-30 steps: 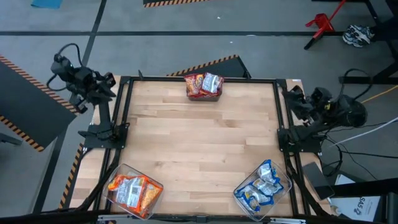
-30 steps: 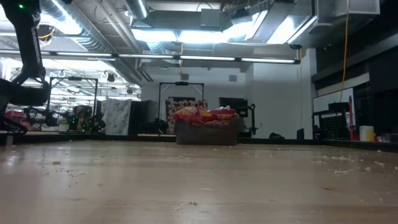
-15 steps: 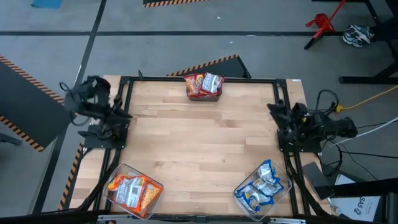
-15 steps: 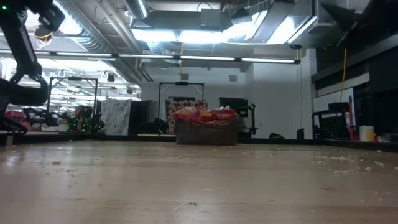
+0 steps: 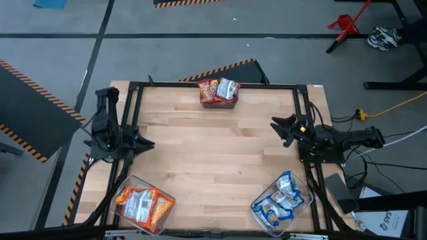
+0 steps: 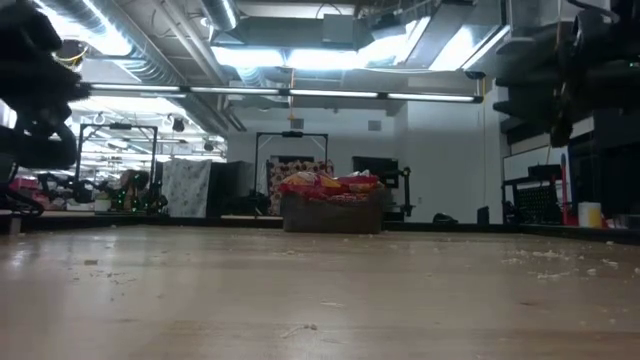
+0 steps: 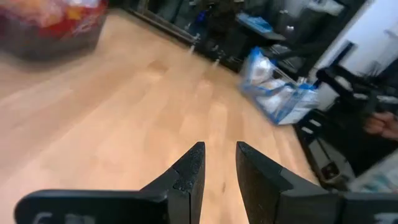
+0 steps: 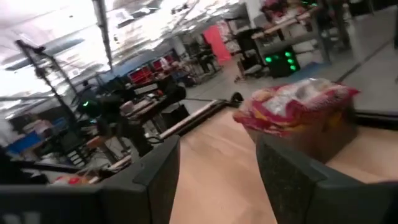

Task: Sort Maruchan noodles
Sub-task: Return to Home Position

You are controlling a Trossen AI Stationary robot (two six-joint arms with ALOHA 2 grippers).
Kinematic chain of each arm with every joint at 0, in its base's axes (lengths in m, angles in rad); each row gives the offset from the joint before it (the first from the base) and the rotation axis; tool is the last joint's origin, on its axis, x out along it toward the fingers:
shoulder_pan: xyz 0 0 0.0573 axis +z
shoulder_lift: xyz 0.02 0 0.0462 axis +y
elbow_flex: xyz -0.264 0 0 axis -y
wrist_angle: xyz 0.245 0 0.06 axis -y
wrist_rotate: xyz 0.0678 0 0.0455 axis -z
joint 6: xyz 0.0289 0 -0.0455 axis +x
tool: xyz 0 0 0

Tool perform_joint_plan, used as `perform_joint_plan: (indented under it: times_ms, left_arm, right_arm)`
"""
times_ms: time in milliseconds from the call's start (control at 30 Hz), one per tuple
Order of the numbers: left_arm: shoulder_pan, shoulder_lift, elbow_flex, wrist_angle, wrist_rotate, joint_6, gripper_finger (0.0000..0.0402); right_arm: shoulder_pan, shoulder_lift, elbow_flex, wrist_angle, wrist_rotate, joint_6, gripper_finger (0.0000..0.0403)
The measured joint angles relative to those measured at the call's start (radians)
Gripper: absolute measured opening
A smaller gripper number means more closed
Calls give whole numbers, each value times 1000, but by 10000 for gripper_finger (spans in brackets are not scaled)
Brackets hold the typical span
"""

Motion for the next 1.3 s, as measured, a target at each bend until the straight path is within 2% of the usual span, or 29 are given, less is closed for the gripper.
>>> perform_joint_plan:
  times_ms: [33, 100, 233, 333, 433, 500, 567, 700, 800, 967, 1133, 1300]
  left_arm:
    - [-4, 1, -26, 39, -18, -26, 84]
    - [-9, 9, -54, 138, -33, 35, 84]
    - [-31, 0, -74, 271, 27, 70, 84]
    - [-41, 0, -74, 509, 217, 232, 84]
    - [-15, 0, -90, 883, 440, 549, 84]
    - [16, -1, -110, 1023, 578, 694, 84]
    - [55, 0, -136, 1025, 619, 726, 84]
    - [145, 0, -242, 1023, 697, 644, 84]
    - [228, -1, -240, 957, 801, 600, 84]
    - [368, -1, -238, 974, 1007, 658, 84]
    - [532, -1, -241, 828, 1091, 650, 84]
    - [709, 0, -241, 813, 1208, 693, 84]
  right_arm:
    - [0, 0, 0, -13, 16, 13, 198]
    - [0, 0, 0, -30, 21, 33, 198]
    - [0, 0, 1, -41, -6, 32, 198]
    - [0, 4, 1, -44, -14, 13, 198]
    - [0, 4, 2, -45, -21, -3, 198]
    - [0, 5, 2, -45, -24, -5, 198]
    - [0, 5, 2, -46, -24, -5, 198]
    - [0, 5, 2, -46, -24, -5, 198]
    - [0, 5, 2, -46, -24, -5, 198]
    - [0, 5, 2, -46, -28, -3, 198]
    - [0, 5, 2, -46, -32, -2, 198]
    - [0, 6, 2, -46, -32, -2, 198]
